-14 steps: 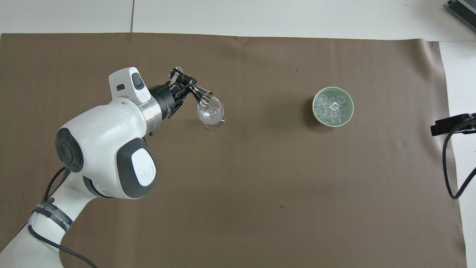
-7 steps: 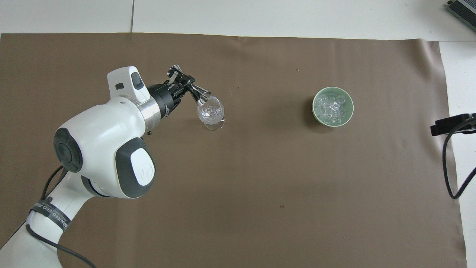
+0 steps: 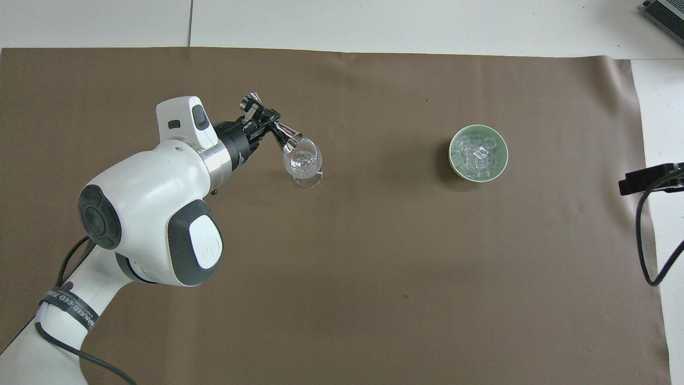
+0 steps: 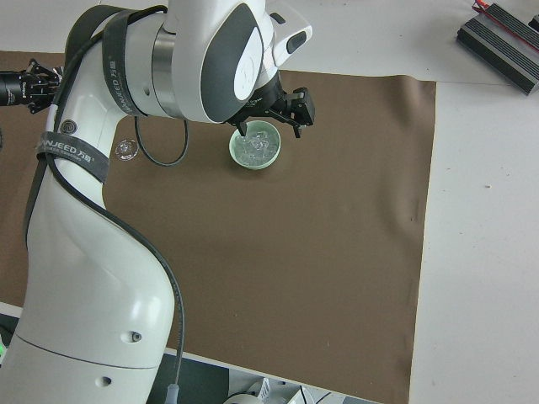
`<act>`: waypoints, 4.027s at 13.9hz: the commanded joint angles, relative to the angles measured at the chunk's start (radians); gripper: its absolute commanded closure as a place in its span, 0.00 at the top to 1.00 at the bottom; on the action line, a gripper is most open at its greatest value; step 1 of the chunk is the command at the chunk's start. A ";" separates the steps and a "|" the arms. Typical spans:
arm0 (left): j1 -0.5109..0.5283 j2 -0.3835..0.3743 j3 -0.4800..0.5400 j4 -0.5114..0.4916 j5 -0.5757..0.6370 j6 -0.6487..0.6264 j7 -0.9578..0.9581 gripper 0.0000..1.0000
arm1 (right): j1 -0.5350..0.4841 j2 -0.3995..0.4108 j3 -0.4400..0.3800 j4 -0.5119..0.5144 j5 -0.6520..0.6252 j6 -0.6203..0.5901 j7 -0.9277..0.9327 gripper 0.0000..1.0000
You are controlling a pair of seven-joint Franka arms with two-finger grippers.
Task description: Pour wine and add ice with both arms
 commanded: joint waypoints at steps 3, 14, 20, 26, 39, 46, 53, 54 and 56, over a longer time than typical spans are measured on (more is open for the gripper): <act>-0.013 -0.038 0.014 -0.043 0.032 0.016 0.001 0.00 | -0.006 -0.017 0.003 -0.017 0.017 -0.004 0.013 1.00; -0.013 -0.040 0.015 -0.043 0.038 0.018 0.001 0.00 | -0.002 -0.019 0.003 -0.017 0.017 -0.010 0.012 1.00; -0.015 -0.040 0.015 -0.043 0.038 0.018 0.001 0.00 | 0.001 -0.019 0.005 -0.020 0.018 0.001 0.013 1.00; -0.015 -0.041 0.015 -0.043 0.038 0.018 0.001 0.00 | 0.004 -0.022 0.009 -0.029 0.018 0.030 0.018 1.00; 0.048 -0.073 0.018 0.008 0.032 -0.295 -0.198 0.00 | 0.006 -0.026 0.012 -0.036 0.018 0.033 0.019 1.00; 0.155 -0.075 0.020 0.063 -0.151 -0.570 -0.240 0.00 | 0.029 -0.026 0.012 -0.052 0.018 0.082 0.021 1.00; 0.329 -0.012 0.020 0.111 -0.302 -0.954 -0.245 0.00 | 0.099 0.084 0.012 -0.120 0.020 0.300 0.104 1.00; 0.349 -0.005 0.020 0.111 -0.304 -0.987 -0.245 0.00 | 0.109 0.099 0.012 -0.120 0.020 0.327 0.111 1.00; 0.405 0.038 0.018 0.123 -0.333 -1.045 -0.243 0.00 | 0.113 0.147 0.012 -0.120 0.020 0.369 0.114 1.00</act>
